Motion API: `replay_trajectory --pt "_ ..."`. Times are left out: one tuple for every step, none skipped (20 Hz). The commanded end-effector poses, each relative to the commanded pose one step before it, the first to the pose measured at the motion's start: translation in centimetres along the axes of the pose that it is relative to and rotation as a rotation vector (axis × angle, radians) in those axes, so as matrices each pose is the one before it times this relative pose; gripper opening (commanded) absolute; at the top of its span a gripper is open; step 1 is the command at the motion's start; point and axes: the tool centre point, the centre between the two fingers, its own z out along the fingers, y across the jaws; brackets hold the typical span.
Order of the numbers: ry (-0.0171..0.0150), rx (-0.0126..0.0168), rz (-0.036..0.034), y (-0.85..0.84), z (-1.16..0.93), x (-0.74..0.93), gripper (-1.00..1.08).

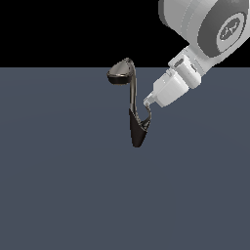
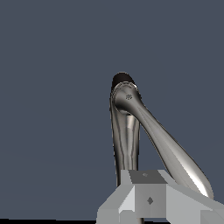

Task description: Turn on the faucet by rotating a designated handle.

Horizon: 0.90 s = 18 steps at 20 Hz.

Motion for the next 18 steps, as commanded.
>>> replay_trajectory --pt "-0.00218 -0.00965 0.00920 1.373 0.144 0.710 -1.00" --pt "-0.00033 -0.00054 -0.00027 0.374 0.003 0.119 -1.00" --pt "-0.00057 -0.00094 -0.00047 0.375 0.021 0.112 -1.00" --pt "-0.00033 -0.00054 -0.00027 0.378 0.003 0.121 -1.00" --pt "-0.00046 -0.00077 -0.00039 0.380 0.013 0.117 -1.00" --pt "-0.00033 -0.00054 -0.00027 0.383 0.003 0.123 -1.00" --pt "-0.00056 -0.00094 -0.00047 0.384 0.020 0.116 -1.00" --pt "-0.00032 -0.00055 -0.00027 0.388 0.002 0.125 -1.00" --pt "-0.00055 -0.00095 -0.00047 0.389 0.019 0.119 -1.00" --pt "0.00000 0.00000 0.00000 0.000 0.000 0.000 -1.00" --pt "0.00110 0.01143 -0.01813 -1.058 -0.278 -0.955 -1.00" --pt "-0.00018 -0.00121 0.00181 0.297 0.028 0.607 -1.00" --pt "-0.00017 -0.00121 0.00181 0.296 0.028 0.608 -1.00" --pt "-0.00016 -0.00115 0.00171 0.298 0.025 0.603 -1.00" --pt "-0.00016 -0.00122 0.00181 0.295 0.028 0.608 -1.00" --pt "-0.00015 -0.00115 0.00171 0.296 0.025 0.603 -1.00" --pt "-0.00015 -0.00122 0.00181 0.293 0.028 0.608 -1.00" --pt "-0.00014 -0.00122 0.00181 0.292 0.028 0.608 -1.00"
